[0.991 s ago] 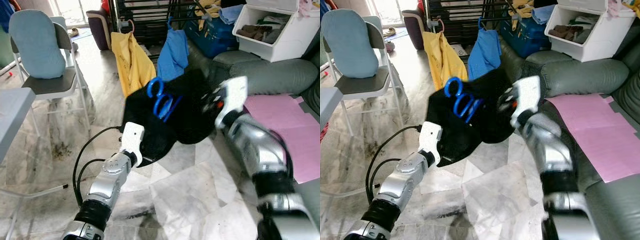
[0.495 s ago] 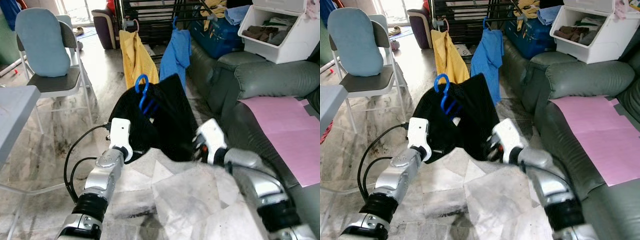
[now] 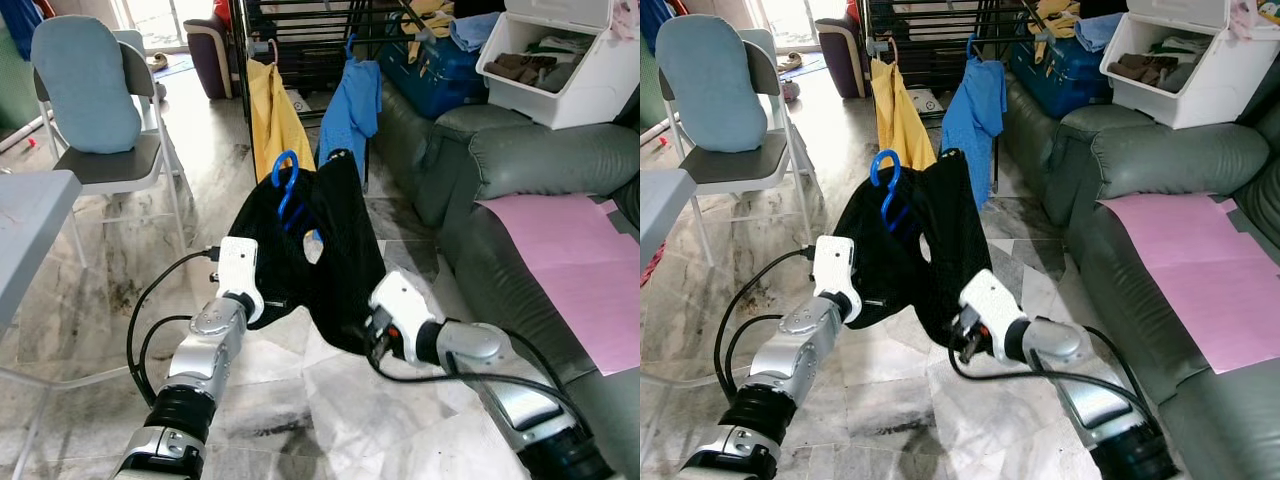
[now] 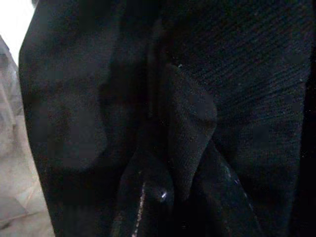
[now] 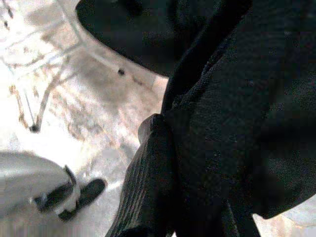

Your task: Hang hanger

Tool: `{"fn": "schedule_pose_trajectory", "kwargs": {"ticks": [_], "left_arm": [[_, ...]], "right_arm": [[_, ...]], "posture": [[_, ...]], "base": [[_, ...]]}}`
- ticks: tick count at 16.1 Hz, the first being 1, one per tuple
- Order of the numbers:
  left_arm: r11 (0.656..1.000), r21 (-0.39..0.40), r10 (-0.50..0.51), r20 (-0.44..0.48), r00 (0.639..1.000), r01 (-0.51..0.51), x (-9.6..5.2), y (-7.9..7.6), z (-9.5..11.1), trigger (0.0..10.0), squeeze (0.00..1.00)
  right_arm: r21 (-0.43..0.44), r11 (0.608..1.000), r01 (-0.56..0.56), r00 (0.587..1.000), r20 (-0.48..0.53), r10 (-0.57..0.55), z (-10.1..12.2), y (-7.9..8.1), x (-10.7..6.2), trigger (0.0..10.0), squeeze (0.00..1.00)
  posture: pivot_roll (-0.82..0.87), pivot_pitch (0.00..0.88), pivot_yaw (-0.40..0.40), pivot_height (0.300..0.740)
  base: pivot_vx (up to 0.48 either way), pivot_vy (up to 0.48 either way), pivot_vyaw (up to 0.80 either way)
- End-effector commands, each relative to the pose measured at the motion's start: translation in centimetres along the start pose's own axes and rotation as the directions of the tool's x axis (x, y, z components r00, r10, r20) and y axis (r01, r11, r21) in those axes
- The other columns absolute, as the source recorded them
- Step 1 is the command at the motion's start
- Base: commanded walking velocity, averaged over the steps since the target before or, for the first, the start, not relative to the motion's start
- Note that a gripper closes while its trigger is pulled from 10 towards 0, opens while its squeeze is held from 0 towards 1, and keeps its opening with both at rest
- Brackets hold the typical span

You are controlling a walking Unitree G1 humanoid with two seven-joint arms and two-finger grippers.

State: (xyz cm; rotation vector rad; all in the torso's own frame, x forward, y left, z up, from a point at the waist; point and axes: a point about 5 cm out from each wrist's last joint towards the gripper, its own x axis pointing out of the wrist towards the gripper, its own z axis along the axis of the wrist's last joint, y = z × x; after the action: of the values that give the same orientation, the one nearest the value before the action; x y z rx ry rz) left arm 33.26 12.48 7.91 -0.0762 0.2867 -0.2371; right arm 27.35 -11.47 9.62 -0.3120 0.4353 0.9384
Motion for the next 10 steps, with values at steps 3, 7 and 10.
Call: {"fn": "schedule_pose_trajectory", "kwargs": {"ticks": [3, 7, 10], "left_arm": [[0.999, 0.043, -0.005, 0.146, 0.989, -0.002, 0.0, 0.7, 3.1, 10.0, 0.0], [0.995, 0.096, -0.027, 0.153, 0.988, 0.012, -0.6, 1.6, 2.8, 10.0, 0.0], [0.988, 0.148, -0.062, 0.179, 0.982, 0.036, -0.8, 1.9, 2.9, 10.0, 0.0]], "right_arm": [[-0.104, 0.992, 0.075, 0.997, -0.019, -0.077, -0.5, -1.1, -0.3, 10.0, 1.0], [-0.167, 0.977, 0.13, 0.99, 0.082, -0.117, 0.6, -2.0, -1.1, 10.0, 1.0], [-0.186, 0.979, 0.081, 0.992, 0.113, -0.06, 0.4, -1.0, -1.1, 10.0, 1.0]], "posture": [[-0.12, 0.0, -0.031, 0.74], [-0.13, 0.0, -0.027, 0.74], [-0.13, 0.0, -0.023, 0.74]], "base": [[0.0, 0.0, 0.0], [0.0, 0.0, 0.0], [0.0, 0.0, 0.0]]}}
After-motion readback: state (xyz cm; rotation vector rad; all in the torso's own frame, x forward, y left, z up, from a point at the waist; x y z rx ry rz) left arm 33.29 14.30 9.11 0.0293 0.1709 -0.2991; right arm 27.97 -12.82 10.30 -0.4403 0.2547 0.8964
